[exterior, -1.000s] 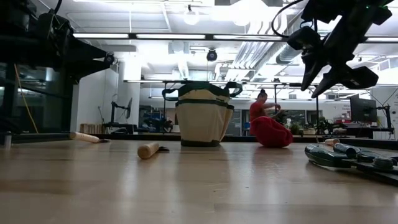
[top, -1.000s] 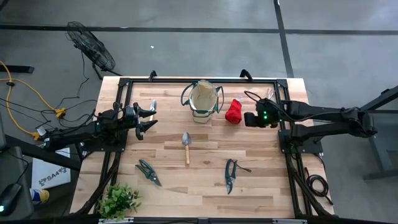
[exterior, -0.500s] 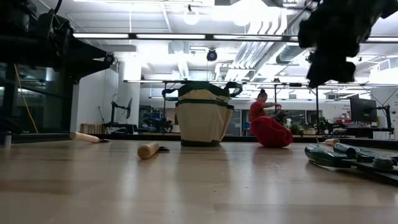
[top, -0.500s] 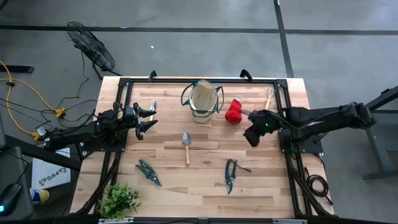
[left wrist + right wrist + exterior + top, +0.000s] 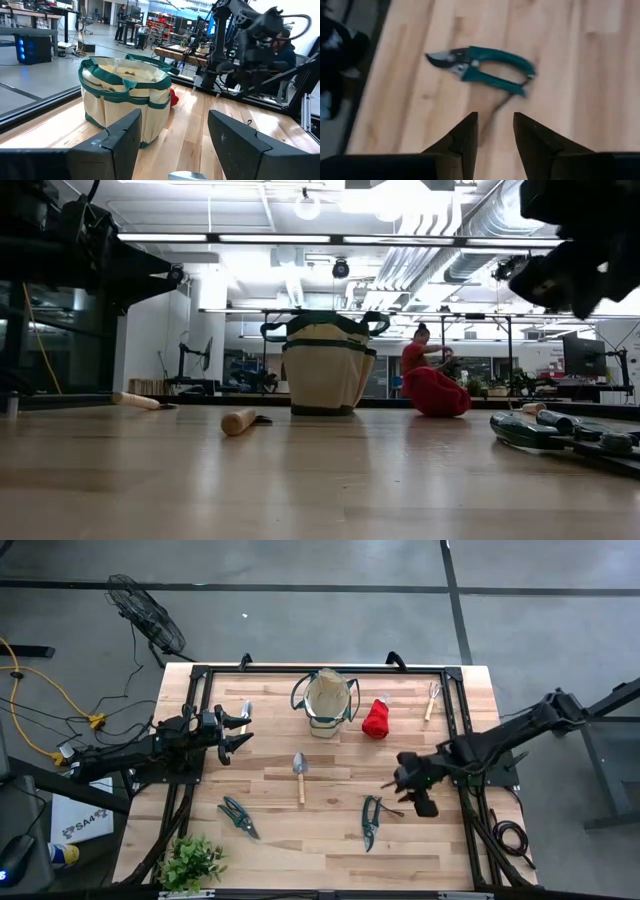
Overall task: Pick & Place Garden tools in Gardening bag
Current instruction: Put the green shear scissors into the gardening bag
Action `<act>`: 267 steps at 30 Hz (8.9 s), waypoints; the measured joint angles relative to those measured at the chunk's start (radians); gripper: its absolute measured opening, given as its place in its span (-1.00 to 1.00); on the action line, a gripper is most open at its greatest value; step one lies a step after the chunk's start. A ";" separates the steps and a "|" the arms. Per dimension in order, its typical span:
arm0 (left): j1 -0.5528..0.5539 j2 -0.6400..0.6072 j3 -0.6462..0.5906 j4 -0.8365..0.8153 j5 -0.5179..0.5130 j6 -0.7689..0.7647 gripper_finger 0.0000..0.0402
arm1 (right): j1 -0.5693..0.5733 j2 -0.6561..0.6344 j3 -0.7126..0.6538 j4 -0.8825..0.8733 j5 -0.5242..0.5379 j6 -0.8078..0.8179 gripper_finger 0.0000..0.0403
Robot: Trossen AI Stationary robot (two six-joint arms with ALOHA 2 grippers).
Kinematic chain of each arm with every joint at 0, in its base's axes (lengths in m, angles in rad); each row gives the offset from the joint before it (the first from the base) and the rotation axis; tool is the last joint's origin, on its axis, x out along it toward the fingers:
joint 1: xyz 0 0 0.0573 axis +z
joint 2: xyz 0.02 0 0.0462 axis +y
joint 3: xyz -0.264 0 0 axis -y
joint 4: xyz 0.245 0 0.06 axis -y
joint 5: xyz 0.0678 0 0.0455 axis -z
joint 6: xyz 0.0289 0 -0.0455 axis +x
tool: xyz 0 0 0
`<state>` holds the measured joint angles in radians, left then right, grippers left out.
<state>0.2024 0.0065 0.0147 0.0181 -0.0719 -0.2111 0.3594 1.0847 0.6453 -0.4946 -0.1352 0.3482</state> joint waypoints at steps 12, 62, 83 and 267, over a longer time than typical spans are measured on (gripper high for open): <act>0.000 0.000 0.000 0.000 0.000 0.000 0.11 | 0.034 0.232 0.000 0.218 -0.067 1.187 -0.42; 0.000 0.000 0.000 0.000 0.000 0.000 0.11 | 0.142 0.506 0.165 0.163 0.196 1.506 -0.42; 0.000 0.000 0.000 0.000 0.000 0.000 0.11 | 0.099 0.559 0.165 0.119 0.212 1.506 -0.42; 0.000 0.000 0.000 -0.004 0.011 0.000 0.11 | -0.290 0.773 0.609 0.830 1.367 0.012 -0.81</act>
<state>0.2024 0.0063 0.0147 0.0139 -0.0608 -0.2111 0.0690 1.8572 1.2541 0.3350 1.2314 0.3607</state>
